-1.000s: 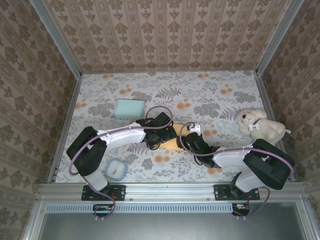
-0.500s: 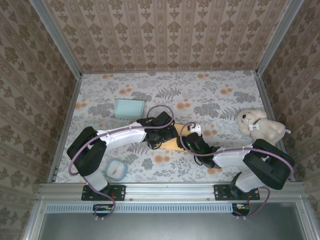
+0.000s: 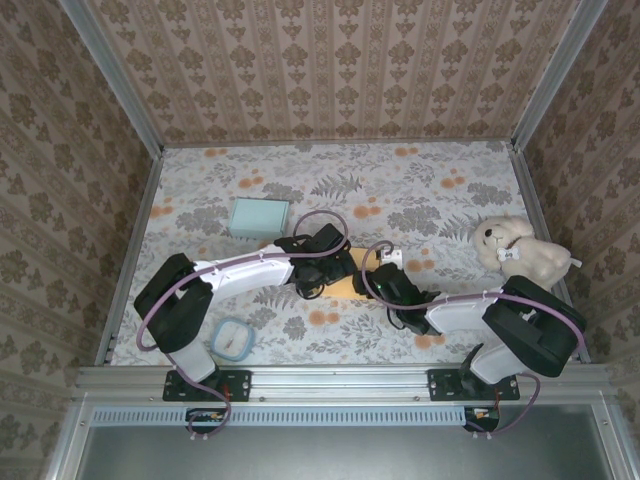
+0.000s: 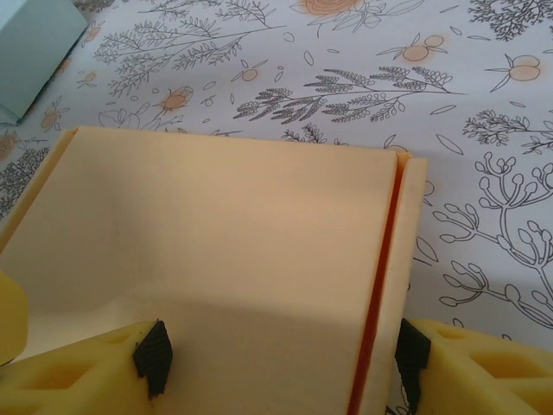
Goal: Fold the paper box
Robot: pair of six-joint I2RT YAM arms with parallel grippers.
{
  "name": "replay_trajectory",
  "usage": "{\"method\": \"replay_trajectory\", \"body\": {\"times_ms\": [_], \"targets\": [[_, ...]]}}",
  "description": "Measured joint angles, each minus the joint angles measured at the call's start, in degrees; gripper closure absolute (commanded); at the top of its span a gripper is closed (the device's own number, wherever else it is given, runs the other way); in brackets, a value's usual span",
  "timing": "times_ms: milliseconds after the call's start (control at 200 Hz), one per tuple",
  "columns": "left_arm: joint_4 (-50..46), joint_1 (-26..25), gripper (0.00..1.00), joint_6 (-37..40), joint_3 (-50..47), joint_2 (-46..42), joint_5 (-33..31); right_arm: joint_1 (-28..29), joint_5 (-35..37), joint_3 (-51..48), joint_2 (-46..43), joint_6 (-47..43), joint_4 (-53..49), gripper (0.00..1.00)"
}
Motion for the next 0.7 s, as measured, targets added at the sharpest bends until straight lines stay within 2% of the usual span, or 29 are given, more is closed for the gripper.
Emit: {"method": "replay_trajectory", "body": {"times_ms": [400, 700], "targets": [[-1.8, 0.0, 0.06, -2.9, 0.0, 0.0, 2.0, -0.7, -4.2, -1.8, -1.4, 3.3, 1.3, 0.32], [-1.7, 0.4, 0.07, -5.2, 0.0, 0.2, 2.9, -0.9, -5.3, -2.2, 1.8, 5.8, 7.0, 0.36]]}}
